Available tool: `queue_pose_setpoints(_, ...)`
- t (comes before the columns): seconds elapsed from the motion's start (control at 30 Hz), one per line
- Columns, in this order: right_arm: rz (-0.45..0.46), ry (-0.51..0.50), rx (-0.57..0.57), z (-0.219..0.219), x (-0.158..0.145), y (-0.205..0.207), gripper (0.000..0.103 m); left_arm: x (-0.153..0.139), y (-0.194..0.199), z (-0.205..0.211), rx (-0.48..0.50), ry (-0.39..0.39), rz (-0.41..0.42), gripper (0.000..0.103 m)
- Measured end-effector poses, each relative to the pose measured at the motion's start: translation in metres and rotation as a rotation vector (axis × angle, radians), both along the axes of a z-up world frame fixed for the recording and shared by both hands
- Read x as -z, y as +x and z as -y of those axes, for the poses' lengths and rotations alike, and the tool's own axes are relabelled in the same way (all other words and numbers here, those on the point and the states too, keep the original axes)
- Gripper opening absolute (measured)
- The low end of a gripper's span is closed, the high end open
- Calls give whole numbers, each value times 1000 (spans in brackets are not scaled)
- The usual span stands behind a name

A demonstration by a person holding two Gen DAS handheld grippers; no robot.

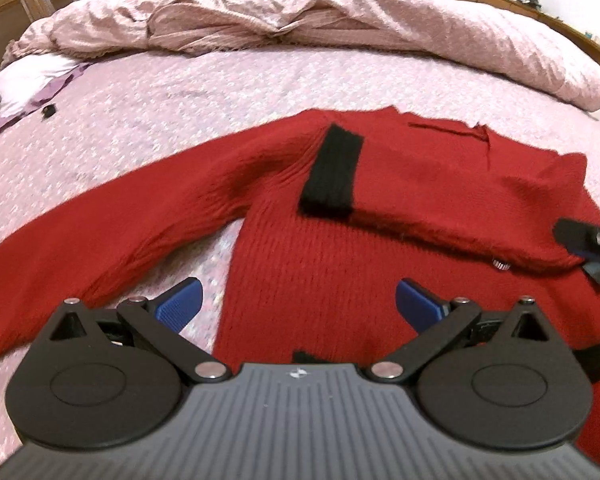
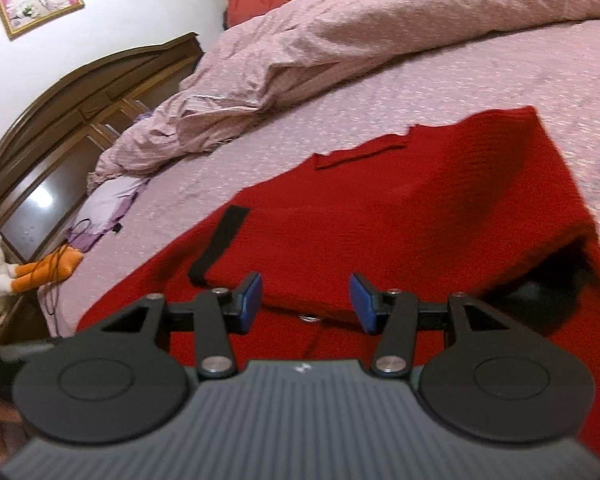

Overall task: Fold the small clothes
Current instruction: 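Grasp the black cuff of the folded sleeve with the left gripper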

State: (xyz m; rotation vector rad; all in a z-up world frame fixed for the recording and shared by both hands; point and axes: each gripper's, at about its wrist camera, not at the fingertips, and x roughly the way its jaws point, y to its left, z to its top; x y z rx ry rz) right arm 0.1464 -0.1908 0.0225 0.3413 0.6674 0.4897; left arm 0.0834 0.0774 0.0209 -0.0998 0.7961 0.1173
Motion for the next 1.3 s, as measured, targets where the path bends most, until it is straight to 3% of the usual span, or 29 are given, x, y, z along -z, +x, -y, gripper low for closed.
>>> queue_pose_setpoints(0.33,5,-28,127,45,-1,7,52,-6,61,1,98,17,48,102)
queue_pose_setpoints(0.47,5,-56,179,63,-1,15,52,-2,89,-6,111,-11,31,92)
queue_pose_setpoints(0.67,-2,-107,248,78,7,27,52,10,119,-8,142,11,16,80)
queue_pose_setpoints(0.77,-27,-93,253,83,16,33,50,19,127,-7,162,-8,-2,68)
queue_pose_setpoints(1.1,-22,-55,265,83,40,40,49,32,147,-7,201,-30,15,66)
queue_pose_setpoints(1.2,-2,-53,265,82,43,39,49,29,146,-1,225,-12,18,56)
queue_pose_setpoints(1.3,13,-46,270,83,46,37,49,28,142,5,253,23,26,53)
